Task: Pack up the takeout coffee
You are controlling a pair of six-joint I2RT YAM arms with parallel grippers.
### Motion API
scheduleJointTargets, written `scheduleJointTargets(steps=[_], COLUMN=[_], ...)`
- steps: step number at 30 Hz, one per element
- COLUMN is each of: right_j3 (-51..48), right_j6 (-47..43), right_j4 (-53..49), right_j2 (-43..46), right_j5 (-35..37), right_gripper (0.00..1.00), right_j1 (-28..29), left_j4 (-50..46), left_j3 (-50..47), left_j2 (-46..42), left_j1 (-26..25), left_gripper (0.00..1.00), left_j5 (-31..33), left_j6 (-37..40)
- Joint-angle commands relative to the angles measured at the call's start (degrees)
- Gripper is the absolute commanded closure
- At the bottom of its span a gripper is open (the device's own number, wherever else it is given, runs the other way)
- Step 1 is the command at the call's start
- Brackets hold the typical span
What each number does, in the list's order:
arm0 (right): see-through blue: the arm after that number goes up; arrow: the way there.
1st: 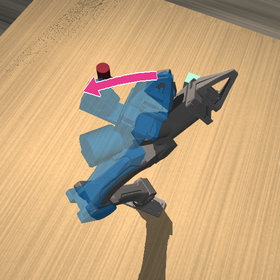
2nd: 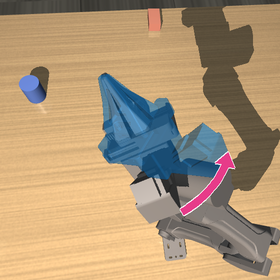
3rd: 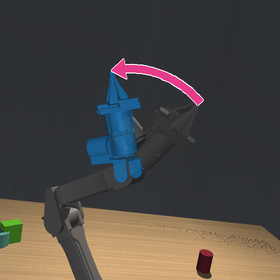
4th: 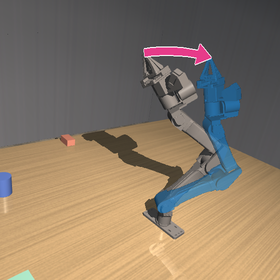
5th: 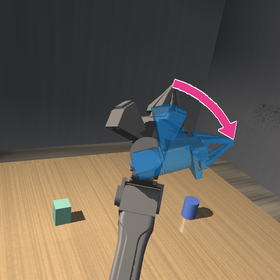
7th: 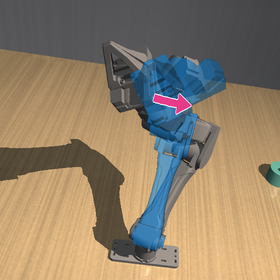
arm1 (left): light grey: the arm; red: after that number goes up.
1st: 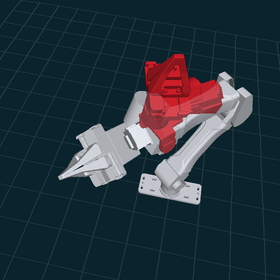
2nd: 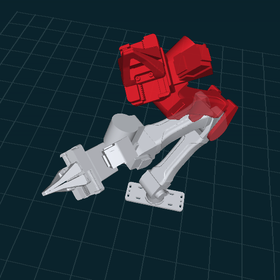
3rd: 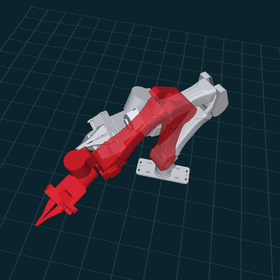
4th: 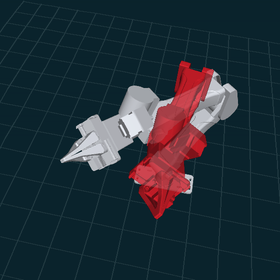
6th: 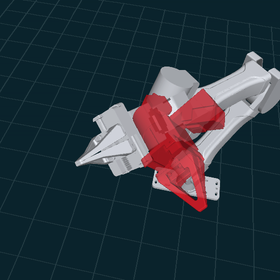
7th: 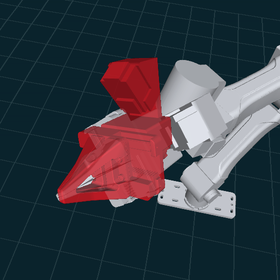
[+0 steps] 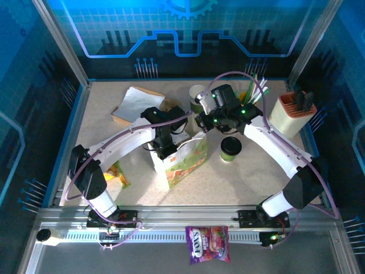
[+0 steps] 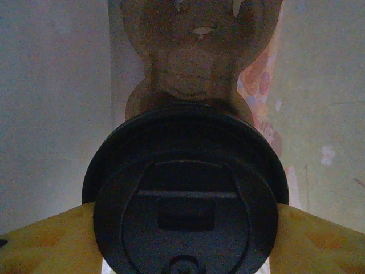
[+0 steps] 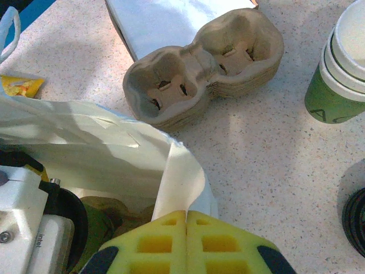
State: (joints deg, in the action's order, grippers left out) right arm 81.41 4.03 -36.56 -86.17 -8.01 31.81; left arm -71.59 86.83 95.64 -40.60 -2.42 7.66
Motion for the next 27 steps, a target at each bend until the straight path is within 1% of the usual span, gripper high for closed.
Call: scheduleJointTargets(steps=[1,19,27], right_j3=[-0.8,-0.6,-0.6], right_j6=[-0.1,-0.1,-0.1], right_j4=[-0.8,-0.8,-0.8], right_j2=[-1.2,-1.3,-1.4], right_j5=[-0.2,-0.3,-0.3], right_gripper=[0.94,0.94,0.94], right_j1=[0.1,0.1,0.1], left_j4=[0.0,-0.2,0.2], left_j3=[-1.3,-1.1,-1.2], left_j2=[1.2,1.1,1.1], left_j1=[0.4,0.5,0.4], left_gripper=[0.45,0.45,0.44], left_j5=[-1.0,-0.8,-1.9], left_j6=[0.4,0.4,0.7])
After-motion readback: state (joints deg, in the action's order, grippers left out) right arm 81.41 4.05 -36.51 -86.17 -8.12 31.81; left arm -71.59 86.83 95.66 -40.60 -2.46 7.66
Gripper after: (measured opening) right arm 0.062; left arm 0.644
